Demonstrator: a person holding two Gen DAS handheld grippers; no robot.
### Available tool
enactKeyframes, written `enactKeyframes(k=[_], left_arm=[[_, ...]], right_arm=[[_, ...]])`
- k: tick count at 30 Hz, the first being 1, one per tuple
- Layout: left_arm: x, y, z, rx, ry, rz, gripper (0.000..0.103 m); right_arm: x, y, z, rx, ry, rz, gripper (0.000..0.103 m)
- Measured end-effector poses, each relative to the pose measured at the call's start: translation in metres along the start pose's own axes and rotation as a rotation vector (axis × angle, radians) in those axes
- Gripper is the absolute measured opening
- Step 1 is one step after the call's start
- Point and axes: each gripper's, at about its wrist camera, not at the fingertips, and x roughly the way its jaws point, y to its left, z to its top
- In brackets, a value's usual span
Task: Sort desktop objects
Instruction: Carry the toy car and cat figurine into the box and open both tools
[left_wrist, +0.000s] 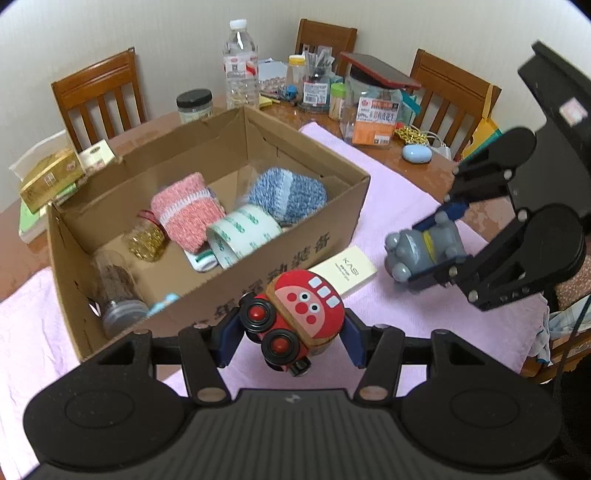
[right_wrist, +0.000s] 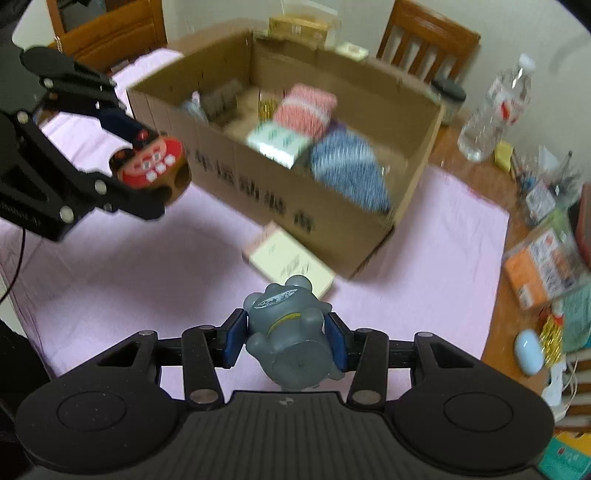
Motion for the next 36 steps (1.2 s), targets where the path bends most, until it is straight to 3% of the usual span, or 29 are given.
enactKeyframes(k=[18,34,36], left_arm=[[-0.028,0.036,0.035,-0.020,-0.084,0.092,0.056],[0.010,0.081,0.040,-0.078,-0.046,0.145,0.056],[0.013,0.084,0.040,-0.086,-0.043,0.155,0.064]], right_arm=[[-0.046,0.001,0.068,-0.119,-0.187,-0.048,0.051],[-0.038,0.004,0.097,-0.129,-0.215,-0.038,0.051],[-0.035,0.004,0.101,-0.127,-0.216,-0.036,0.051]])
